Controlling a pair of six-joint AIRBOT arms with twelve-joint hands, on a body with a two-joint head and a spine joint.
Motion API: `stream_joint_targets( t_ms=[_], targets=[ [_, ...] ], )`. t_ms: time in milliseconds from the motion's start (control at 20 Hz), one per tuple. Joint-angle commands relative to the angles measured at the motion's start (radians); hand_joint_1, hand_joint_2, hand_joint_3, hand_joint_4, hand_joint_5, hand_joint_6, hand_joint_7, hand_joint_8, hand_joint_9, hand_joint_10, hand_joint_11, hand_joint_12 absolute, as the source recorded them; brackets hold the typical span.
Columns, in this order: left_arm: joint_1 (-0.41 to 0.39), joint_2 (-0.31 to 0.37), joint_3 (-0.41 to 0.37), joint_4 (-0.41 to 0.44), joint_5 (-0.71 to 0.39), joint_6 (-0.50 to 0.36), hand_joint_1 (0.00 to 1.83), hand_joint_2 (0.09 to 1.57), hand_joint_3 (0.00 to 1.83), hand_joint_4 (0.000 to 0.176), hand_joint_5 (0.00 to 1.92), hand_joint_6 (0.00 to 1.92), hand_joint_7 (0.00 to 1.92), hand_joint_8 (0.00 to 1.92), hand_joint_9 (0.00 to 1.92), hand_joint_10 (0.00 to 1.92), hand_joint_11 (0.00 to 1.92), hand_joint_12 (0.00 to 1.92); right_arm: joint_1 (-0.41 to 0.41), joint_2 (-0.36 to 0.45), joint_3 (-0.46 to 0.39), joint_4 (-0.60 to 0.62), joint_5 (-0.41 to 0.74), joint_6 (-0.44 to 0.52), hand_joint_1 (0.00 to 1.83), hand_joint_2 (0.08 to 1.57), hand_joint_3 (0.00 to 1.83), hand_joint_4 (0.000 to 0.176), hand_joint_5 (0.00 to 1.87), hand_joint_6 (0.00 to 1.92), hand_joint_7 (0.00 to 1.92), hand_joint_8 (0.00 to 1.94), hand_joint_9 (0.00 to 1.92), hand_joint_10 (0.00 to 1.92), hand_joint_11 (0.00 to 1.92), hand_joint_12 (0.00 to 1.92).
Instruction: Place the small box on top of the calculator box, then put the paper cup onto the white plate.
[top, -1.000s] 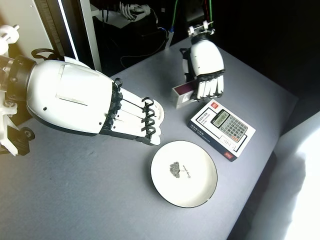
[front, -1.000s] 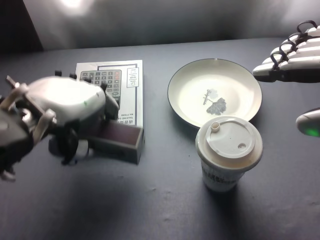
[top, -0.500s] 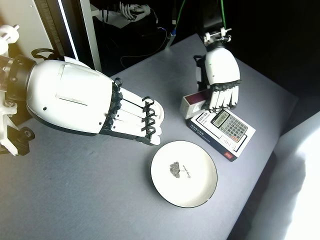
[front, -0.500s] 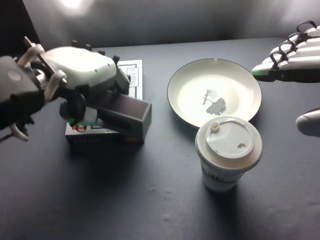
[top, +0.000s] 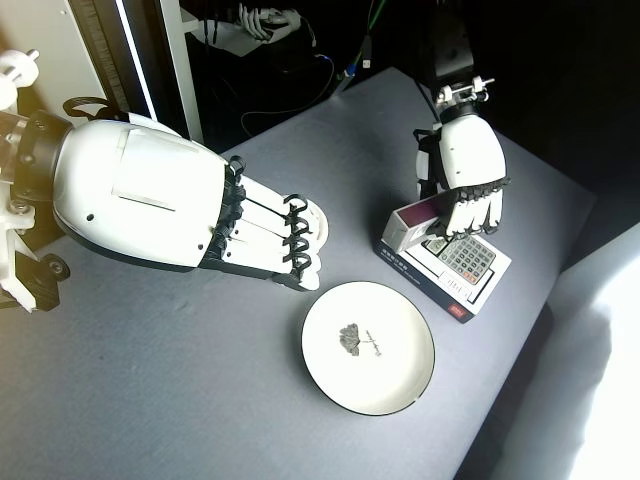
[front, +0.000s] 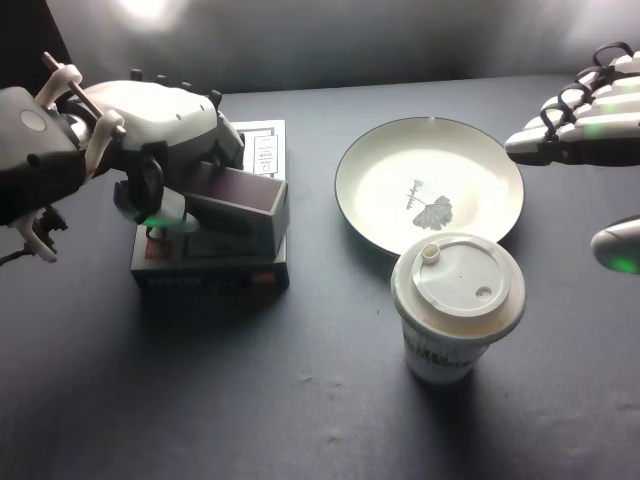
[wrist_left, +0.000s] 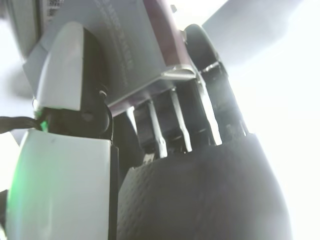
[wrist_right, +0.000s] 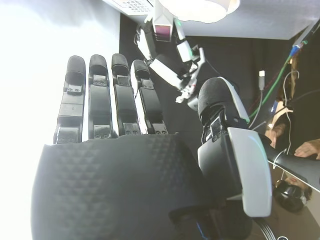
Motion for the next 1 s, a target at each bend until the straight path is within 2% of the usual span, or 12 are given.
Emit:
stream_joint_targets(
  t_ms=[0, 50, 100, 150, 200, 250, 300, 350, 550, 650, 850, 950],
  targets=[
    [-0.014, 0.004, 0.011, 0.021, -0.051, 0.0, 1.35, 1.21, 0.0, 0.0, 0.76, 1.08, 0.87, 1.26, 0.65, 1.58, 0.3, 1.34, 0.012, 0.013, -0.001, 0.03, 0.045, 0.005, 0.0, 1.34, 0.0, 0.0, 0.17, 0.0, 0.2, 0.0, 0.17, 0.0, 0.0, 0.41],
    [-0.015, 0.0, 0.019, 0.021, -0.051, -0.002, 1.35, 1.22, 0.0, 0.0, 0.75, 1.09, 0.85, 1.29, 0.63, 1.61, 0.29, 1.34, 0.012, 0.013, -0.001, 0.03, 0.045, 0.005, 0.0, 1.34, 0.0, 0.0, 0.18, 0.0, 0.22, 0.0, 0.19, 0.01, 0.0, 0.44],
    [-0.015, -0.001, 0.022, 0.023, -0.051, -0.005, 1.34, 1.23, 0.0, 0.0, 0.67, 1.21, 0.84, 1.27, 0.62, 1.64, 0.24, 1.32, 0.012, 0.013, -0.001, 0.03, 0.045, 0.005, 0.0, 1.33, 0.0, 0.0, 0.19, 0.01, 0.22, 0.0, 0.19, 0.0, 0.0, 0.45],
    [-0.015, -0.002, 0.027, 0.029, -0.05, -0.011, 1.23, 1.22, 0.0, 0.0, 0.67, 1.29, 0.87, 1.28, 0.57, 1.05, 0.19, 1.27, 0.012, 0.013, -0.001, 0.03, 0.045, 0.005, 0.0, 1.33, 0.0, 0.0, 0.18, 0.0, 0.2, 0.0, 0.18, 0.0, 0.0, 0.44],
    [-0.015, -0.004, 0.03, 0.029, -0.05, -0.012, 1.31, 1.19, 0.0, 0.0, 0.66, 0.57, 0.82, 1.27, 0.63, 0.71, 0.18, 1.22, 0.012, 0.013, -0.001, 0.03, 0.045, 0.005, 0.0, 1.33, 0.0, 0.0, 0.19, 0.01, 0.22, 0.01, 0.19, 0.0, 0.0, 0.48],
    [-0.014, -0.005, 0.033, 0.029, -0.05, -0.013, 1.27, 1.17, 0.0, 0.0, 0.72, 0.21, 0.76, 0.55, 0.69, 0.43, 0.22, 1.13, 0.012, 0.013, -0.001, 0.03, 0.045, 0.005, 0.0, 1.33, 0.0, 0.0, 0.19, 0.0, 0.22, 0.0, 0.19, 0.01, 0.0, 0.48],
    [-0.013, -0.006, 0.036, 0.029, -0.05, -0.015, 1.22, 1.15, 0.0, 0.0, 0.71, 0.07, 0.78, 0.2, 0.71, 0.24, 0.2, 1.08, 0.012, 0.013, -0.001, 0.03, 0.045, 0.005, 0.0, 1.33, 0.0, 0.0, 0.2, 0.0, 0.24, 0.01, 0.21, 0.01, 0.0, 0.52],
    [-0.011, -0.007, 0.038, 0.029, -0.05, -0.019, 1.21, 1.12, 0.0, 0.0, 0.71, 0.02, 0.79, 0.06, 0.72, 0.14, 0.18, 1.07, 0.012, 0.013, -0.001, 0.03, 0.046, 0.005, 0.0, 1.33, 0.0, 0.0, 0.2, 0.01, 0.24, 0.01, 0.21, 0.01, 0.0, 0.52],
    [-0.006, -0.007, 0.038, 0.029, -0.05, -0.024, 1.12, 1.1, 0.01, 0.0, 0.54, 0.0, 0.61, 0.0, 0.58, 0.0, 0.02, 1.02, 0.012, 0.013, -0.001, 0.03, 0.048, 0.005, 0.0, 1.34, 0.0, 0.0, 0.22, 0.0, 0.26, 0.0, 0.23, 0.0, 0.0, 0.55],
    [-0.006, -0.007, 0.036, 0.029, -0.05, -0.025, 1.06, 1.11, 0.0, 0.0, 0.46, 0.0, 0.49, 0.0, 0.47, 0.0, 0.0, 0.9, 0.011, 0.013, -0.001, 0.03, 0.048, 0.005, 0.0, 1.33, 0.0, 0.0, 0.21, 0.0, 0.25, 0.0, 0.22, 0.0, 0.0, 0.52],
    [-0.008, 0.005, 0.013, 0.027, -0.067, -0.025, 0.74, 1.13, 0.0, 0.0, 0.27, 0.0, 0.31, 0.0, 0.29, 0.0, 0.0, 0.58, 0.01, 0.013, -0.001, 0.03, 0.054, 0.005, 0.0, 1.33, 0.0, 0.0, 0.16, 0.0, 0.2, 0.0, 0.18, 0.0, 0.0, 0.42],
    [-0.011, 0.019, -0.011, 0.021, -0.088, -0.02, 0.64, 1.09, 0.0, 0.0, 0.26, 0.0, 0.29, 0.0, 0.28, 0.0, 0.0, 0.57, 0.009, 0.013, -0.001, 0.03, 0.073, 0.006, 0.03, 1.32, 0.0, 0.0, 0.17, 0.0, 0.21, 0.0, 0.18, 0.0, 0.0, 0.45]
  ],
)
